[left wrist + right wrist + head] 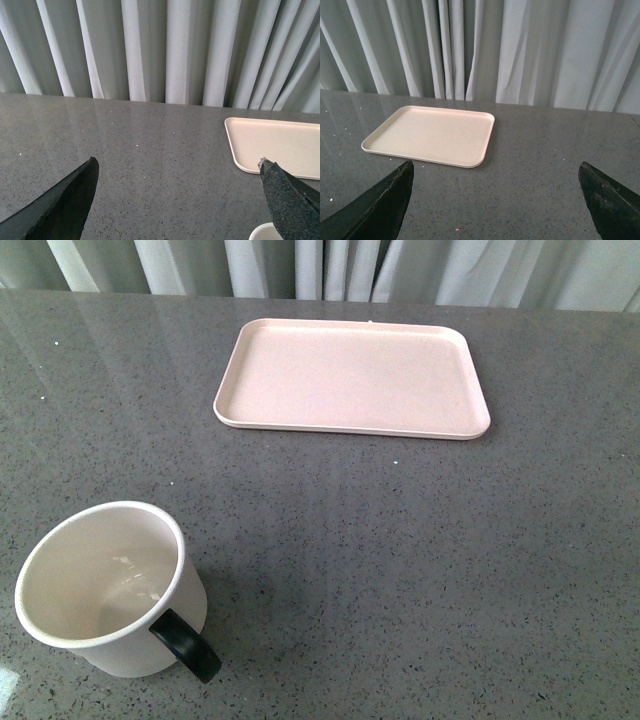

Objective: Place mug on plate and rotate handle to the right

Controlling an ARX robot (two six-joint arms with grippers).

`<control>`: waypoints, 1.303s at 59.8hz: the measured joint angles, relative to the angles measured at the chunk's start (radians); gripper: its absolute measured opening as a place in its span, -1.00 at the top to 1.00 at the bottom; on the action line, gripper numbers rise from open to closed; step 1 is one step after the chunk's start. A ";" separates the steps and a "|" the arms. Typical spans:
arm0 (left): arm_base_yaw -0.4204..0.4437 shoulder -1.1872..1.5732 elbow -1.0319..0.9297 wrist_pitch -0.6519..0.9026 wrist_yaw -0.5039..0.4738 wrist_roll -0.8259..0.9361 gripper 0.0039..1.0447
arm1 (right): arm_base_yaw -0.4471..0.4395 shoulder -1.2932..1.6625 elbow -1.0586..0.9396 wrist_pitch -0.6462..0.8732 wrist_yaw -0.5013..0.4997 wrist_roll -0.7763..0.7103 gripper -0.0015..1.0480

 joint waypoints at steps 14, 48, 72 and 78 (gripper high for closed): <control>0.000 0.000 0.000 0.000 0.000 0.000 -0.83 | 0.000 0.000 0.000 0.000 0.000 0.000 -0.82; -0.179 0.637 0.314 -0.289 -0.251 -0.263 -0.83 | 0.000 0.000 0.000 0.000 0.000 0.000 -0.82; -0.267 1.276 0.531 -0.064 -0.145 -0.219 -0.83 | 0.000 0.000 0.000 0.000 0.000 0.001 -0.82; -0.274 1.331 0.548 -0.065 -0.131 -0.205 -0.83 | 0.000 0.000 0.000 0.000 0.000 0.001 -0.82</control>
